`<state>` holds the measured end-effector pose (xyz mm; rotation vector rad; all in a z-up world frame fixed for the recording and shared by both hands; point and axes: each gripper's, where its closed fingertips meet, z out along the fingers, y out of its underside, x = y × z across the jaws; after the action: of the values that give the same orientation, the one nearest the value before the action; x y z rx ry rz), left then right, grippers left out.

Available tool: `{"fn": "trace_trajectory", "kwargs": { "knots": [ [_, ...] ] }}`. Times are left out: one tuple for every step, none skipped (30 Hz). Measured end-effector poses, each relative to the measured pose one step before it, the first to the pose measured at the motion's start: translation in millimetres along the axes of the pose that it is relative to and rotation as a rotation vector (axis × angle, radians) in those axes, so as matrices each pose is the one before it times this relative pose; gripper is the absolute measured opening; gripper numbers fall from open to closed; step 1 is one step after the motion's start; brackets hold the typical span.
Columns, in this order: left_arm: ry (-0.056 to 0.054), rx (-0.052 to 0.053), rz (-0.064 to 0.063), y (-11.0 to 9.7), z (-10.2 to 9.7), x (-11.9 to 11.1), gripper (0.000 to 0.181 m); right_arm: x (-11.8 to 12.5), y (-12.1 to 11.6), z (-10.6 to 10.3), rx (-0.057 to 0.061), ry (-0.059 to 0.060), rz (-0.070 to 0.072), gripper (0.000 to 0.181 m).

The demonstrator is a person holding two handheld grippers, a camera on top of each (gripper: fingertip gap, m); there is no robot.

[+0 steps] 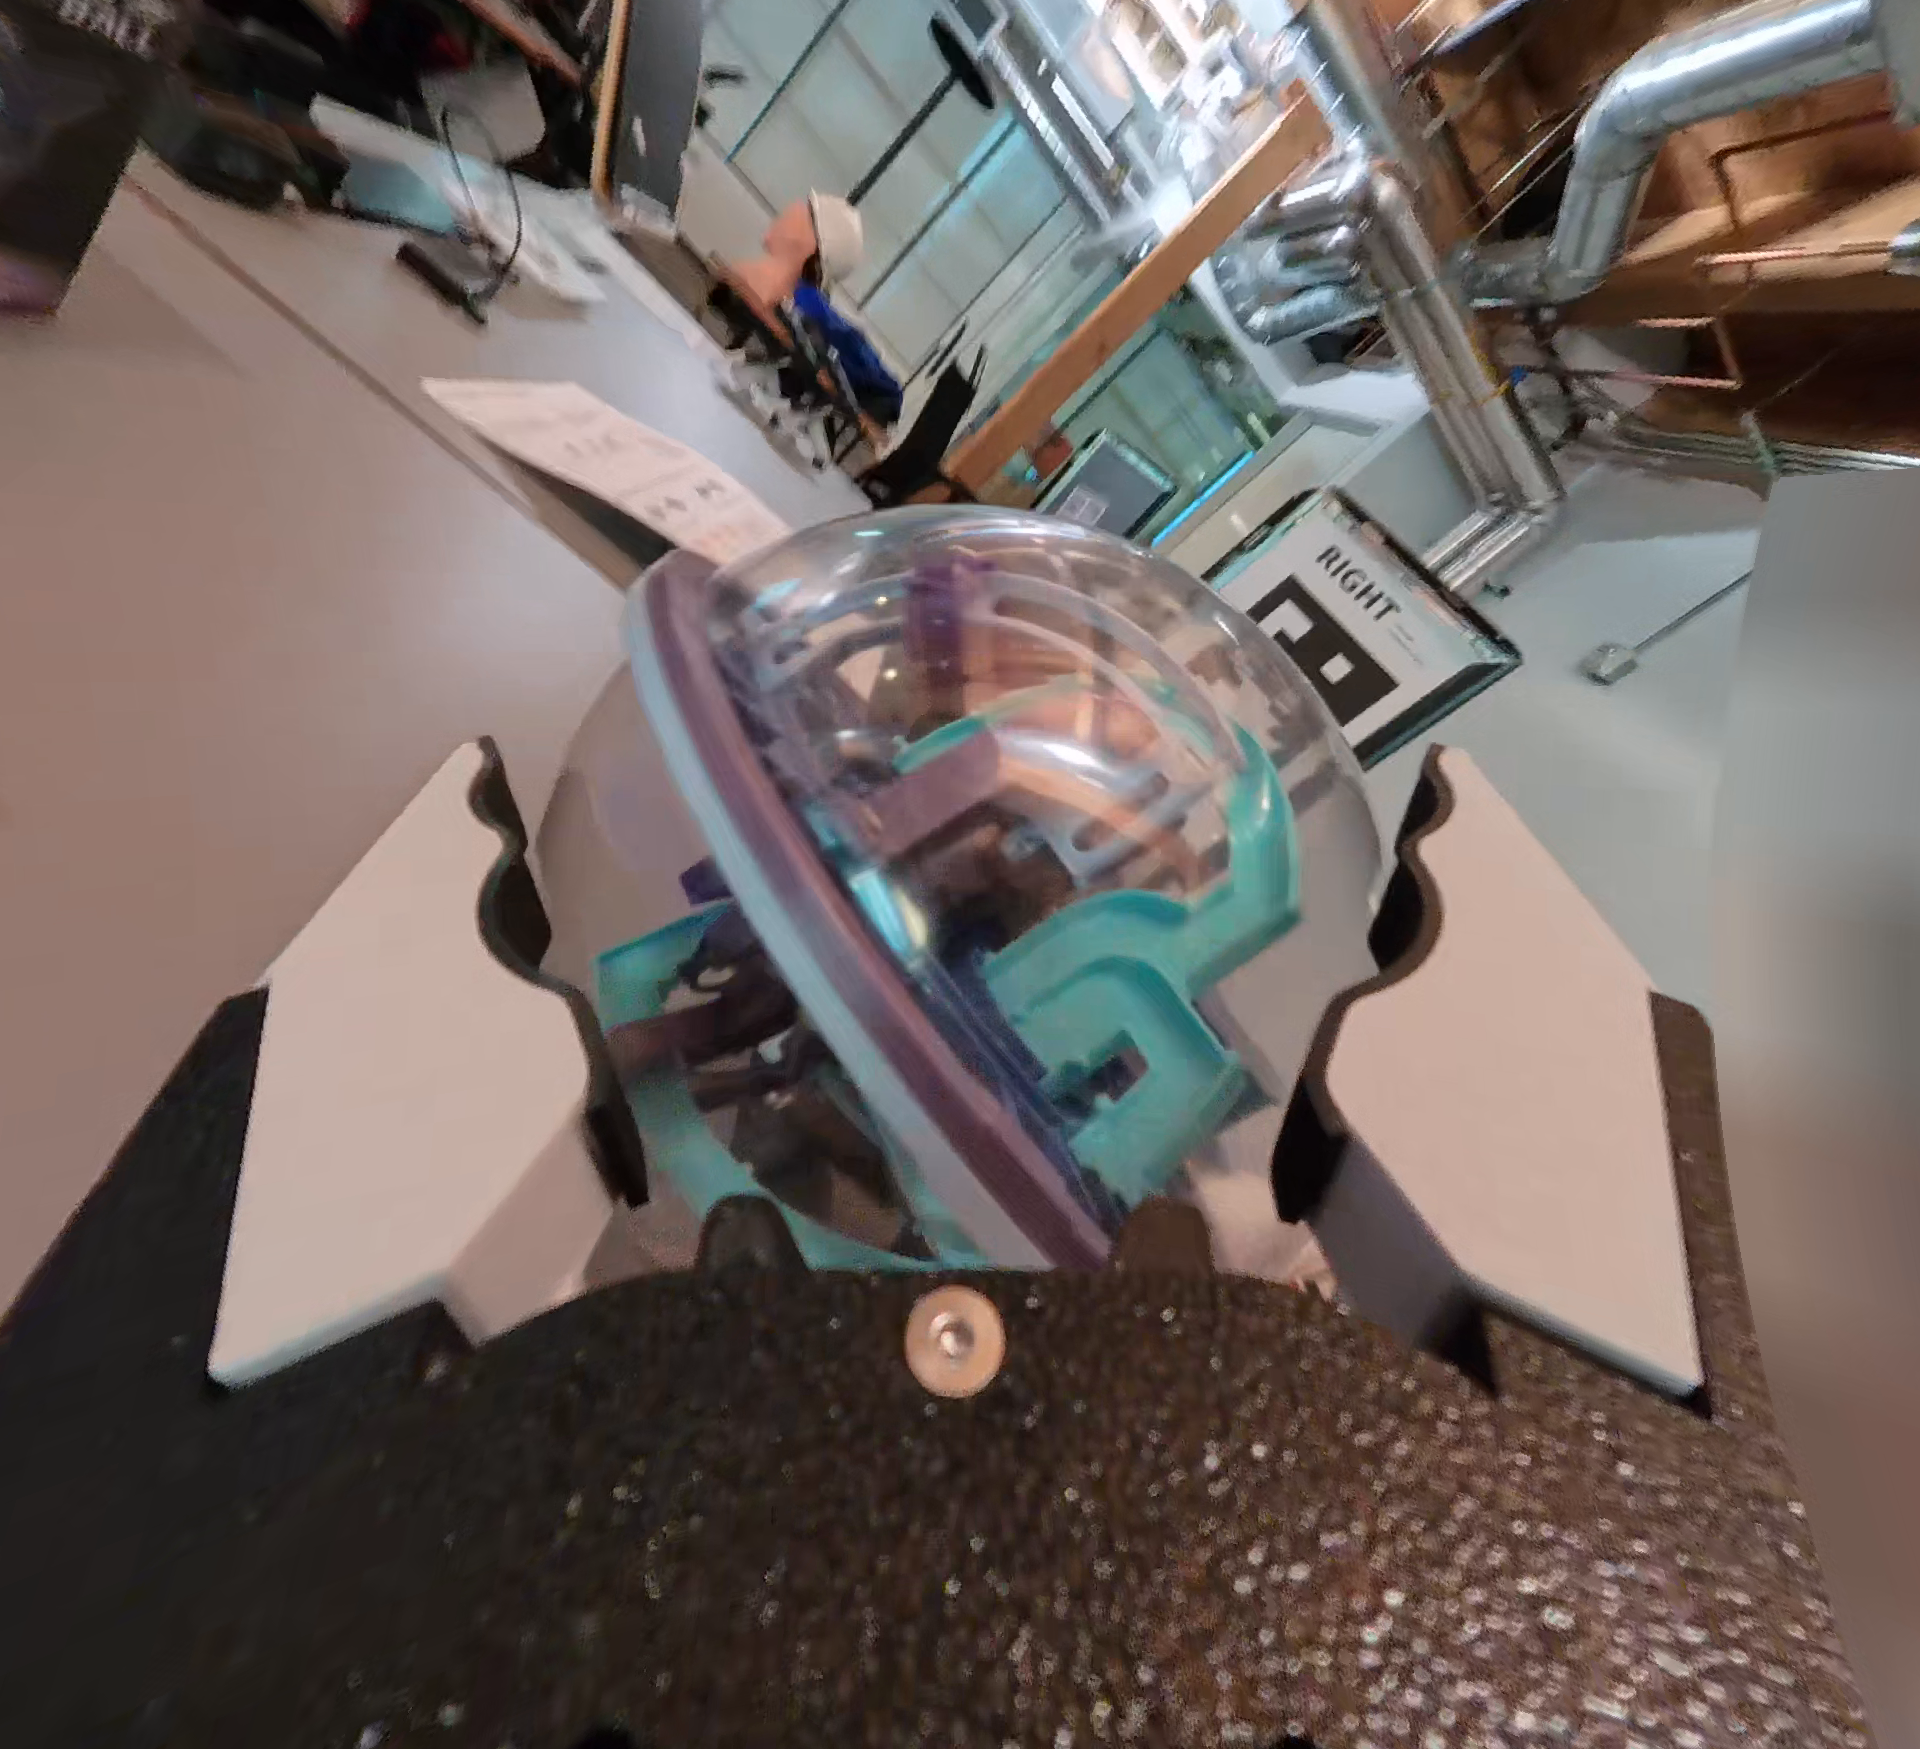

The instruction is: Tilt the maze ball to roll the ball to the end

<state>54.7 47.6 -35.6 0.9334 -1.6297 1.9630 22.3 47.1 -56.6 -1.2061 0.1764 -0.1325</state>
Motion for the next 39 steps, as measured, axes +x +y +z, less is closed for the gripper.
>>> {"fn": "trace_trajectory", "kwargs": {
  "knots": [
    [-0.0028, 0.0346, 0.0065, -2.25, 2.19, 3.89, 0.157, 0.38, -8.22, -1.67, 0.0511, -0.0134, 0.0494, 0.158],
    [0.0072, 0.0084, 0.0068, 1.25, 2.75, 5.47, 0.158, -1.33, -9.89, -1.88, 0.0623, -0.0267, 0.0651, 0.158],
    [0.0024, 0.0007, 0.0052, 1.47, 2.37, 4.77, 0.158, -1.26, -8.09, -1.95, 0.0516, -0.0261, 0.0607, 0.157],
    [-0.0096, -0.0018, 0.0058, 1.13, 1.88, 2.86, 0.158, -1.46, -3.87, -1.44, 0.0257, -0.0223, 0.0391, 0.157],
    [-0.0166, -0.0045, 0.0090, 0.58, 0.86, 1.36, 0.157, -0.84, -0.47, -1.00, 0.0062, -0.0119, 0.0155, 0.157],
    [-0.0099, -0.0061, 0.0139, 0.65, 0.26, 1.49, 0.157, -0.82, 0.46, -0.60, 0.0024, -0.0080, 0.0051, 0.157],
    [-0.0019, -0.0006, 0.0127, 0.13, -0.27, 1.82, 0.157, -1.05, -0.30, -0.14, 0.0086, -0.0074, 0.0112, 0.157],
    [0.0000, 0.0059, 0.0083, -0.55, -0.54, 1.88, 0.156, -0.80, -1.12, 0.23, 0.0136, -0.0080, 0.0182, 0.157],
    [-0.0006, 0.0056, 0.0029, -0.39, -0.35, 1.86, 0.156, -0.84, -1.22, 0.52, 0.0158, -0.0100, 0.0212, 0.157],
    [-0.0103, 0.0012, 0.0015, -0.07, -0.37, 0.55, 0.156, -0.43, -0.43, 0.52, 0.0118, -0.0082, 0.0167, 0.157],
    [-0.0120, -0.0006, 0.0062, -0.09, -0.34, 0.57, 0.156, -0.19, -0.18, 0.51, 0.0123, -0.0081, 0.0151, 0.157],
    [-0.0141, -0.0026, 0.0092, 0.05, -0.35, 0.50, 0.157, -0.29, 0.06, 0.55, 0.0129, -0.0095, 0.0215, 0.157],
    [-0.0161, -0.0073, 0.0118, 0.65, -0.20, 0.55, 0.157, -0.12, -0.11, 0.47, 0.0174, -0.0099, 0.0244, 0.157],
    [-0.0176, -0.0093, 0.0135, 0.80, -0.36, 0.57, 0.157, -0.20, -0.09, 0.23, 0.0223, -0.0099, 0.0169, 0.157],
    [-0.0181, -0.0105, 0.0148, 0.74, -0.30, 0.51, 0.157, -0.26, 0.21, 0.18, 0.0222, -0.0094, 0.0133, 0.157],
    [-0.0182, -0.0126, 0.0122, 1.00, -0.53, 0.25, 0.157, -0.16, 0.16, 0.41, 0.0219, -0.0076, 0.0137, 0.157],
    [-0.0160, -0.0106, 0.0115, 0.79, -0.64, 0.42, 0.157, -0.16, 0.07, 0.51, 0.0208, -0.0060, 0.0131, 0.157],
    [-0.0119, -0.0037, 0.0093, 0.04, -0.95, 0.61, 0.157, -0.42, 0.91, 0.60, 0.0123, -0.0063, 0.0079, 0.157],
    [-0.0075, 0.0015, 0.0058, -0.31, -1.01, 0.82, 0.157, -0.58, 0.63, 0.51, 0.0099, -0.0052, 0.0016, 0.157],
    [-0.0079, 0.0042, -0.0026, -0.62, -0.94, 0.28, 0.157, -0.42, -0.01, 0.74, 0.0131, -0.0026, 0.0112, 0.157],
    [-0.0074, 0.0113, -0.0062, -1.83, -1.16, -0.41, 0.157, 0.65, -0.37, 0.91, 0.0175, 0.0025, 0.0190, 0.157],
    [-0.0033, 0.0148, -0.0042, -2.26, -1.03, -0.38, 0.157, 0.78, -1.46, 0.87, 0.0280, 0.0031, 0.0243, 0.157],
    [-0.0032, 0.0145, -0.0028, -2.29, -1.01, -0.83, 0.157, 1.30, -2.51, 0.98, 0.0370, 0.0065, 0.0340, 0.156],
    [-0.0020, 0.0148, -0.0026, -2.50, -1.05, -1.02, 0.157, 1.80, -1.62, 1.19, 0.0314, 0.0098, 0.0455, 0.155],
    [-0.0017, 0.0119, 0.0009, -2.65, -1.26, -1.10, 0.157, 2.30, -0.19, 1.74, 0.0210, 0.0130, 0.0509, 0.155],
    [-0.0044, 0.0072, -0.0102, -2.88, -1.82, -2.12, 0.158, 2.89, 0.25, 1.59, 0.0136, 0.0216, 0.0306, 0.154],
    [0.0029, 0.0053, -0.0139, -3.35, -1.92, -1.53, 0.158, 2.18, 1.50, 1.99, 0.0024, 0.0231, 0.0136, 0.154],
    [0.0083, 0.0025, -0.0180, -3.20, -1.60, -1.14, 0.158, 1.51, 0.57, 2.34, 0.0059, 0.0248, 0.0111, 0.153],
    [0.0088, 0.0015, -0.0203, -2.83, -1.15, -0.79, 0.158, 1.13, -0.48, 2.47, 0.0107, 0.0250, 0.0117, 0.153],
    [0.0080, 0.0033, -0.0160, -2.90, -0.75, -0.58, 0.157, 1.10, -0.93, 2.15, 0.0130, 0.0237, 0.0131, 0.153],
    [0.0062, 0.0049, -0.0122, -2.88, -0.22, -0.62, 0.157, 1.65, -1.10, 1.84, 0.0113, 0.0237, 0.0197, 0.152],
    [0.0056, 0.0000, -0.0108, -2.05, 0.41, -0.94, 0.157, 1.71, -2.18, 1.40, 0.0176, 0.0207, 0.0210, 0.153],
    [0.0027, -0.0075, -0.0122, -0.95, 0.83, -1.61, 0.157, 1.97, -2.76, 0.63, 0.0215, 0.0207, 0.0239, 0.153],
    [-0.0006, -0.0110, -0.0176, -0.62, 0.76, -2.65, 0.157, 2.51, -1.37, 0.59, 0.0107, 0.0238, 0.0162, 0.153],
    [0.0041, -0.0102, -0.0215, -0.84, 0.66, -2.81, 0.157, 2.59, 0.11, 0.73, 0.0005, 0.0264, 0.0040, 0.154],
    [0.0108, -0.0050, -0.0241, -0.99, 0.61, -2.76, 0.157, 2.07, -0.51, 0.52, 0.0040, 0.0256, -0.0028, 0.154],
    [0.0096, -0.0016, -0.0291, -0.92, 0.61, -3.26, 0.157, 2.35, -1.44, 0.34, 0.0090, 0.0282, 0.0016, 0.154],
    [0.0111, 0.0029, -0.0229, -0.97, 0.69, -2.81, 0.157, 2.33, -1.64, 0.14, 0.0113, 0.0227, 0.0023, 0.154],
    [0.0161, 0.0145, -0.0099, -1.80, 0.46, -1.31, 0.157, 1.19, -2.11, -0.18, 0.0148, 0.0086, -0.0032, 0.154]
  ]
}}
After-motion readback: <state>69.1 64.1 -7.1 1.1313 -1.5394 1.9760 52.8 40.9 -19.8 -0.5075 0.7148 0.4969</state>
